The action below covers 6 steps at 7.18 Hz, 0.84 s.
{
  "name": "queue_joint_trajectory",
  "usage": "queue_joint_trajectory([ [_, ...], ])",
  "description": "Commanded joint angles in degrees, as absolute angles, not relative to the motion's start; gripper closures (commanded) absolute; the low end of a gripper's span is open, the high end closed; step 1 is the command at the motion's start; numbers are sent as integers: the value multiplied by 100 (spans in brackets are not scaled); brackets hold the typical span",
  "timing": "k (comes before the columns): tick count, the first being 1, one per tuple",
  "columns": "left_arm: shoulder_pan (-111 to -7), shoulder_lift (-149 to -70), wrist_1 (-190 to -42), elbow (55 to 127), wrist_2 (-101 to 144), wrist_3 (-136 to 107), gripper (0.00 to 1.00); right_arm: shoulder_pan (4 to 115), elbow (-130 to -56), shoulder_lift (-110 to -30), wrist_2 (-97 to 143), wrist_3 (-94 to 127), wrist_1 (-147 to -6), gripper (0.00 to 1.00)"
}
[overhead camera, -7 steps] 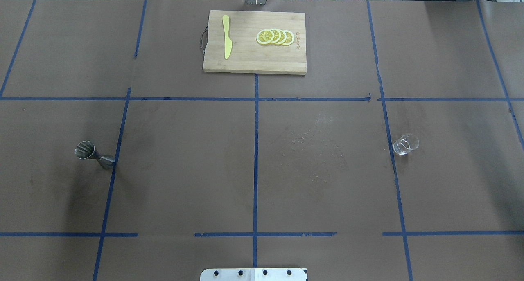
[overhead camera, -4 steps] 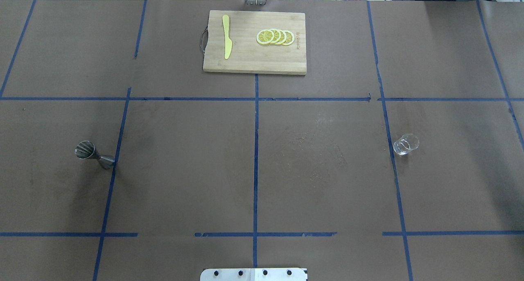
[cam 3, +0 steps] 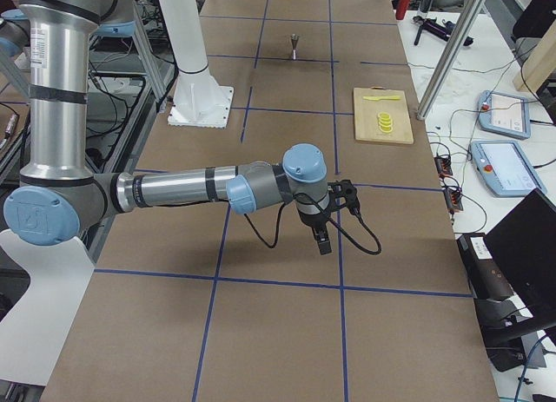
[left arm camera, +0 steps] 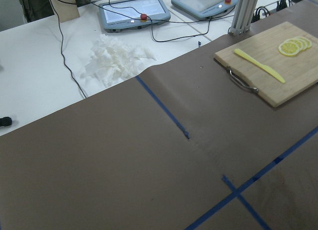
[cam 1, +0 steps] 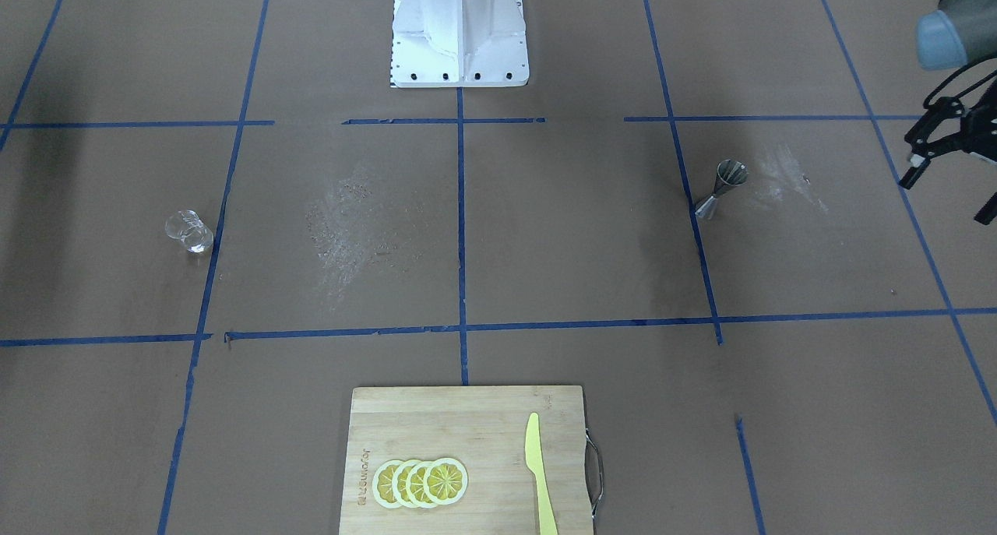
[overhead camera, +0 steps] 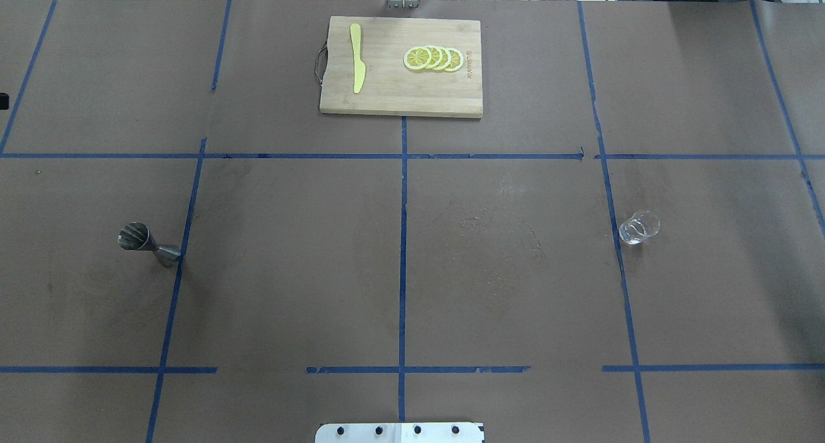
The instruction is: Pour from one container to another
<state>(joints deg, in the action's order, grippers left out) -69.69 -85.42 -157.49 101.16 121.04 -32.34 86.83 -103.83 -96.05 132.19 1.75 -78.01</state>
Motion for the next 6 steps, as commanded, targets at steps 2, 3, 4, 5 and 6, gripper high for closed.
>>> queue_joint_trajectory([
  [2,-5682,-7973,-16502,10722,10419,-4364,0,8684,-10397,-9642,13219,176,-7805,0],
  [3,-5356,-7711,-17019,10766,9867,-4403,0,8684,-10406,-9659,13219,176,-7796,0],
  [4,-4909,-7525,-17468,10775,9113,-4464,0,8684,-10415,-9694,13219,176,-7796,0],
  [5,-4400,-7384,-17673,10767,8262,-4508,0,8684,-10424,-9694,13219,176,-7796,0],
  [6,-3829,-7313,-17823,10767,7357,-4552,0,8684,-10441,-9703,13219,202,-7796,0],
])
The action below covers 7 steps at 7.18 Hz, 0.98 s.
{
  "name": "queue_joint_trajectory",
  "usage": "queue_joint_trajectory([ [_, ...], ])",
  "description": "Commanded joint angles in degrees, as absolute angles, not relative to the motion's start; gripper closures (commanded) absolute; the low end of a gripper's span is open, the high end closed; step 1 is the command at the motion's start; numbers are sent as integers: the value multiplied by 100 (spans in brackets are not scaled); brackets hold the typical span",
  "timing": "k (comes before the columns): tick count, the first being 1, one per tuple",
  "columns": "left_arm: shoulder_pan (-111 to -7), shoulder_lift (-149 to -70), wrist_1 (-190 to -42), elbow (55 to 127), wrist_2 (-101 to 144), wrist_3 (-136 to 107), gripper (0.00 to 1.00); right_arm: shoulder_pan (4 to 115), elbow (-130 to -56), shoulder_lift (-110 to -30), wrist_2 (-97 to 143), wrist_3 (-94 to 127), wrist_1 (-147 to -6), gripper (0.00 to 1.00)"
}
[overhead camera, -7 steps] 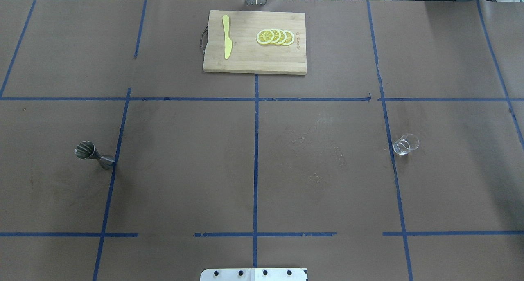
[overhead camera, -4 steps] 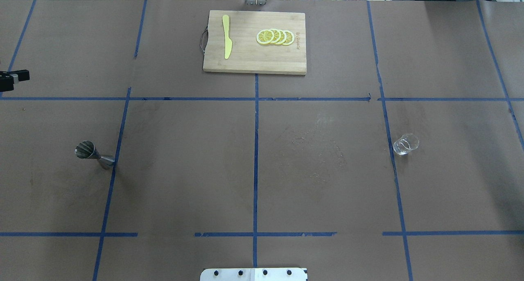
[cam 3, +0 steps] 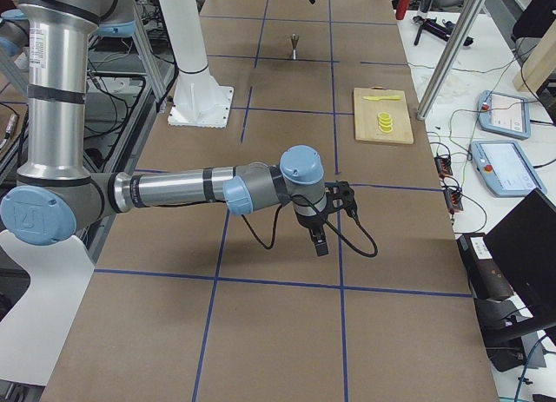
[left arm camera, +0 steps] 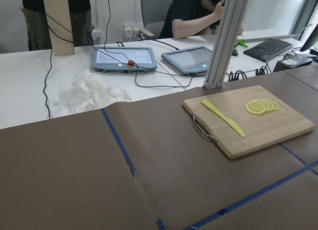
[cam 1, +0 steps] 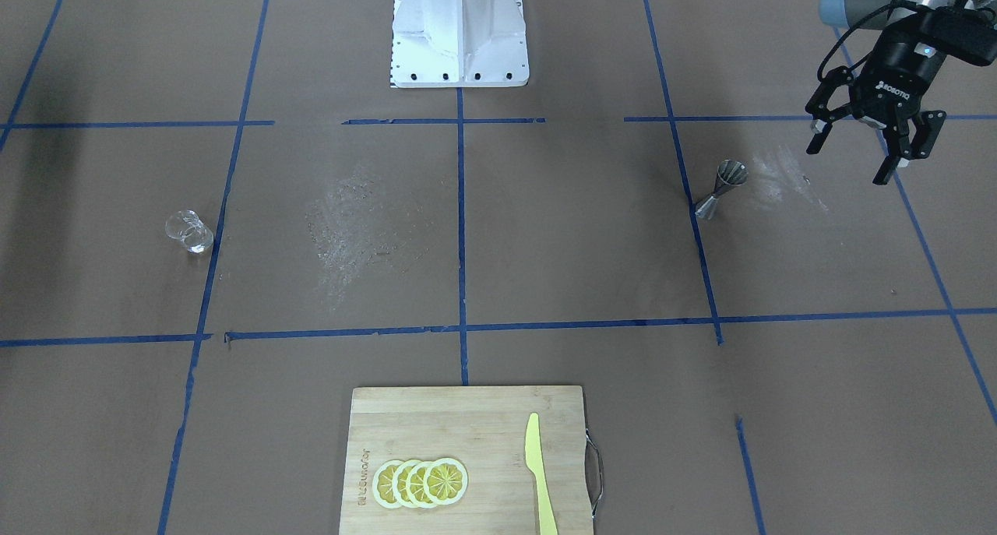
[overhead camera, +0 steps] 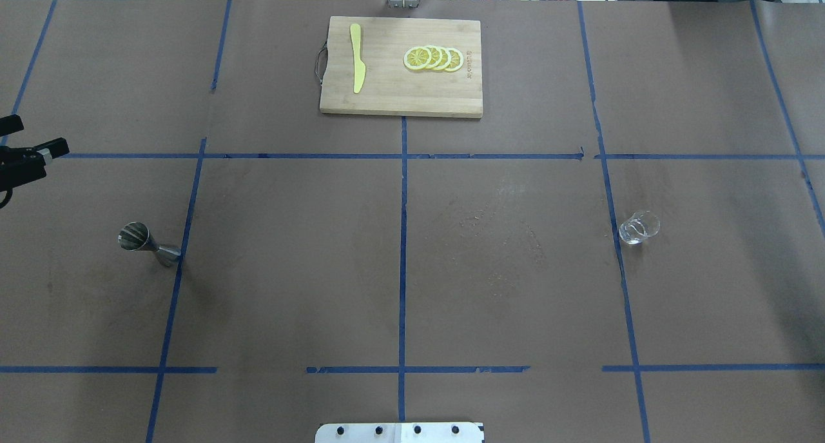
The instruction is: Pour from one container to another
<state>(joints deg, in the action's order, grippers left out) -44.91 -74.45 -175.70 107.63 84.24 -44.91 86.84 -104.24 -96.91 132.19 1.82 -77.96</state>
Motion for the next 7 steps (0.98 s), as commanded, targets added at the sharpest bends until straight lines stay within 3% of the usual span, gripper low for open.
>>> queue_joint_trajectory([
  [1,-3275,-7252,-17920,10758,6547,-4675,0,8684,-10450,-9703,13219,202,-7796,0],
  [4,-1360,-7260,-17965,10364,4086,-5096,0,8684,-10450,-9729,13219,202,-7796,0],
  [7,-556,-7741,-17982,10055,2860,-5106,0,8684,-10450,-9729,13219,202,-7796,0],
])
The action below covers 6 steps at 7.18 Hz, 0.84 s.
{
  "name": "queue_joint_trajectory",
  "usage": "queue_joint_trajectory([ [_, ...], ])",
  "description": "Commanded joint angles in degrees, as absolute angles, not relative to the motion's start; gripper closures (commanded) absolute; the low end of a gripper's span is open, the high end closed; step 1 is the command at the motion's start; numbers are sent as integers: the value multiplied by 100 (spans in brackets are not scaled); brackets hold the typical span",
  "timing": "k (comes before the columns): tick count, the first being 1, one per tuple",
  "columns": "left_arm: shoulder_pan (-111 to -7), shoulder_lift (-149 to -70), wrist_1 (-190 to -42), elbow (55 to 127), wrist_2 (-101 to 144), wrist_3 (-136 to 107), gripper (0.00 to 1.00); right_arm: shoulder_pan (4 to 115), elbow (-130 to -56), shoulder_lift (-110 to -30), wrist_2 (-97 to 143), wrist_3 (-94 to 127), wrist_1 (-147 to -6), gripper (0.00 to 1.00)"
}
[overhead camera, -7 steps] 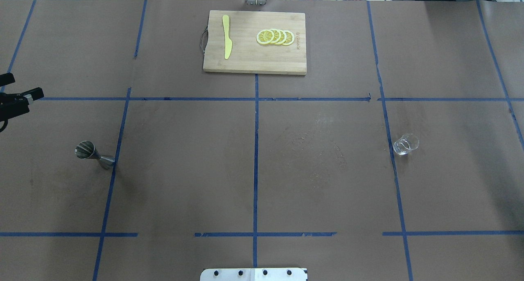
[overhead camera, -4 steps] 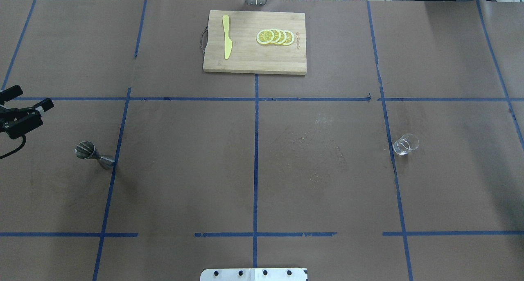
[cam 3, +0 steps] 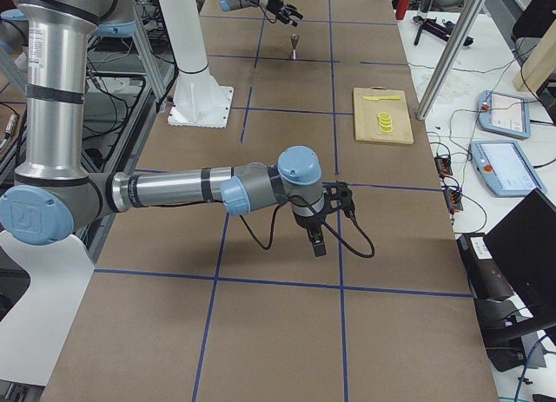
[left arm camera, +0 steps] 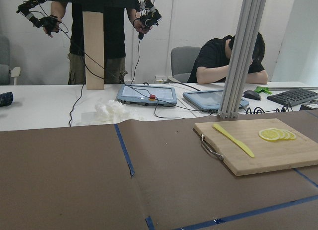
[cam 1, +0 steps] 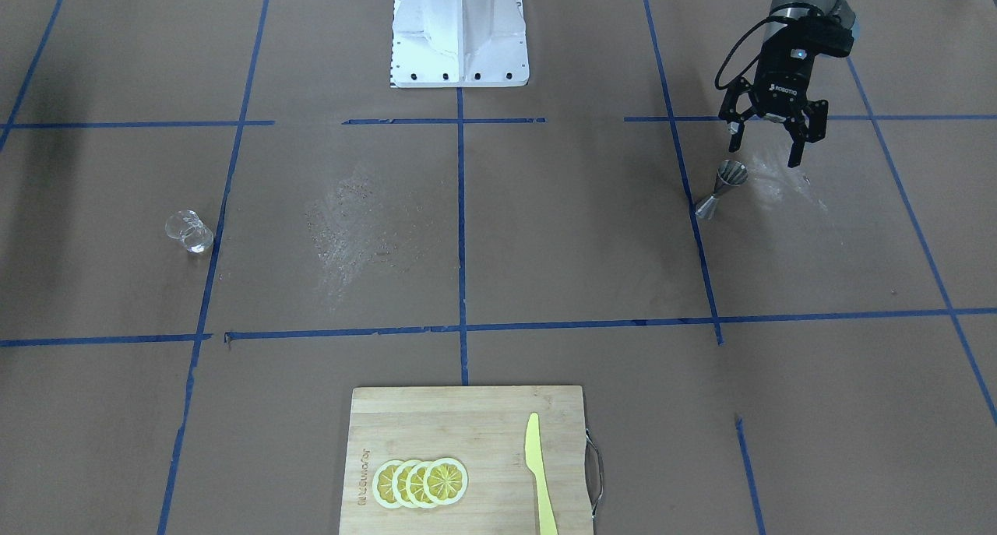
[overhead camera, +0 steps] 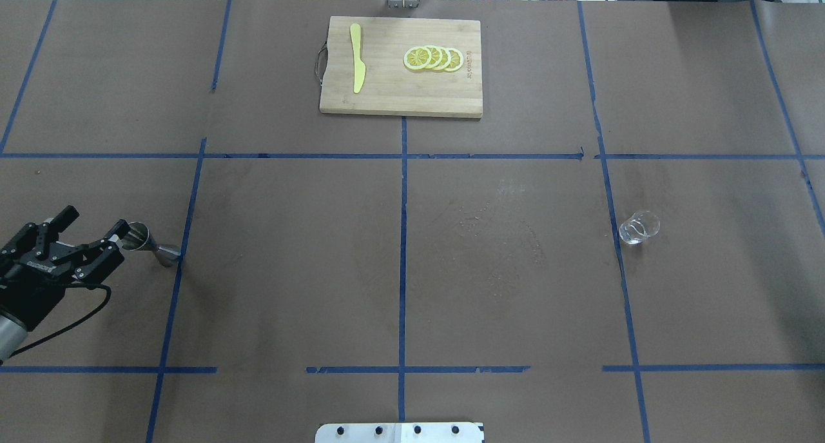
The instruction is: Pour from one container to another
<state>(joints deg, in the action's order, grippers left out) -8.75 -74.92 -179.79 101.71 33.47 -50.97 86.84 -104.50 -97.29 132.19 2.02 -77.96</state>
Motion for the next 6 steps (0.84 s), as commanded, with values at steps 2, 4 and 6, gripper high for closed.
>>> queue_joint_trajectory([
  [2,-378,-7945,-17991,9669,2479,-5106,0,8684,-10459,-9729,13219,202,-7796,0],
  [4,-369,-7954,-18009,9580,2417,-5115,0,8684,-10459,-9721,13219,202,-7796,0],
  [6,-369,-8172,-18009,9257,2417,-5124,0,8684,-10450,-9721,13219,202,-7796,0],
])
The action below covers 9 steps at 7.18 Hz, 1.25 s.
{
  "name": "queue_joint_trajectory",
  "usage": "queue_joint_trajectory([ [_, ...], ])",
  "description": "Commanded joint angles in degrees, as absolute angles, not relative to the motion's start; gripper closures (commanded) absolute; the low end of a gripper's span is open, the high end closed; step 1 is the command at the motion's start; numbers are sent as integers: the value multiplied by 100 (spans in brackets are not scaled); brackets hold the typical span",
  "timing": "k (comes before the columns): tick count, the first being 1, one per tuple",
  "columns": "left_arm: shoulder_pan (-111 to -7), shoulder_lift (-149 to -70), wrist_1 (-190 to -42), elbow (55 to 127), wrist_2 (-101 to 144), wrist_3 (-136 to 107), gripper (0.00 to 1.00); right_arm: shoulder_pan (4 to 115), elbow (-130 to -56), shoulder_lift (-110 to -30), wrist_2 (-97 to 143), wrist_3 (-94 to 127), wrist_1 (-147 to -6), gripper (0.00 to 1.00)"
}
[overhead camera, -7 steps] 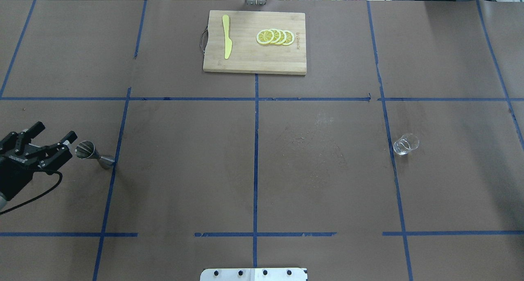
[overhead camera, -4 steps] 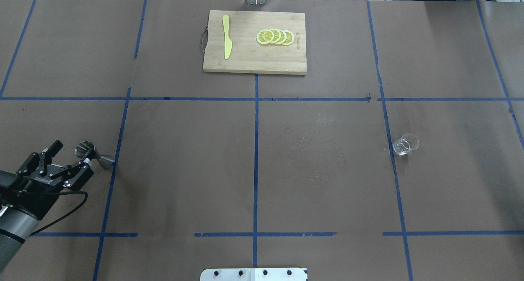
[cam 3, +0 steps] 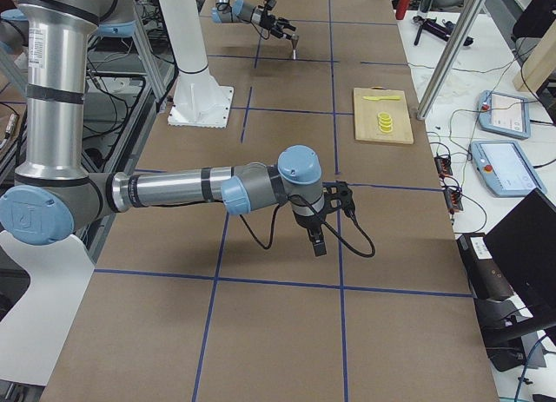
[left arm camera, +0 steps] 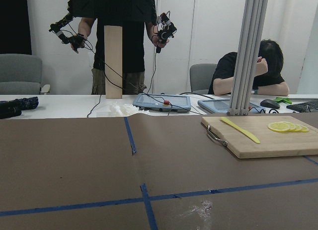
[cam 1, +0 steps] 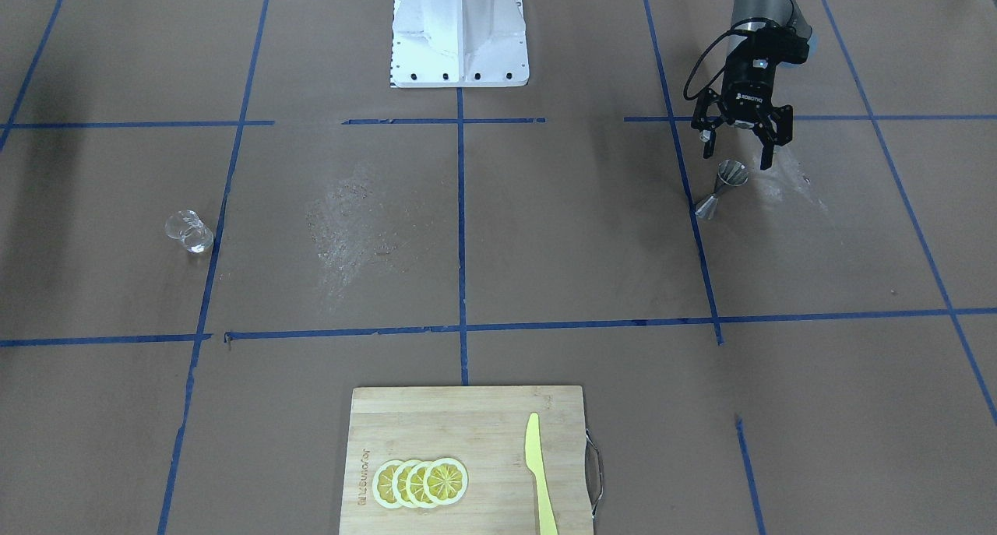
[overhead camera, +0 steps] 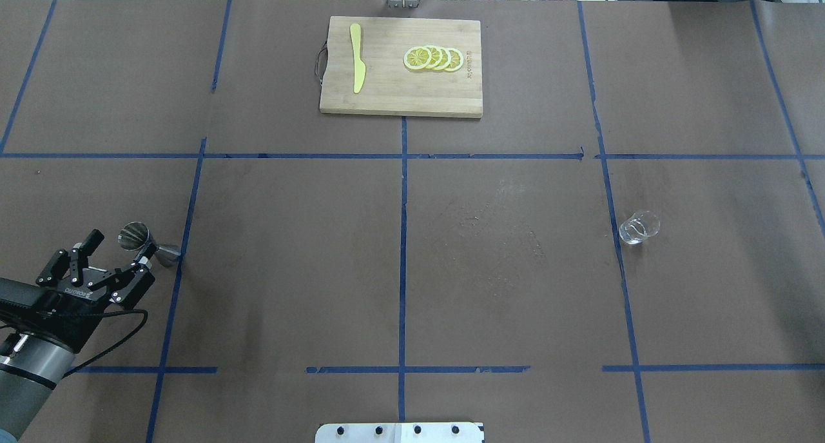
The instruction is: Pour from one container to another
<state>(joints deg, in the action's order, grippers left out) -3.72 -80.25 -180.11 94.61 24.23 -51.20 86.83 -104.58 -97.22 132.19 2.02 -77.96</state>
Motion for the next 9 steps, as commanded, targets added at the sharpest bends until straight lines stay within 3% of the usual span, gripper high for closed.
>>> queue_joint_trajectory([
  [1,-369,-8330,-18009,9072,2417,-5115,0,8684,-10450,-9721,13219,202,-7796,0],
  [9,-360,-8367,-17982,8684,2574,-5106,6,8684,-10450,-9721,13219,193,-7796,0],
])
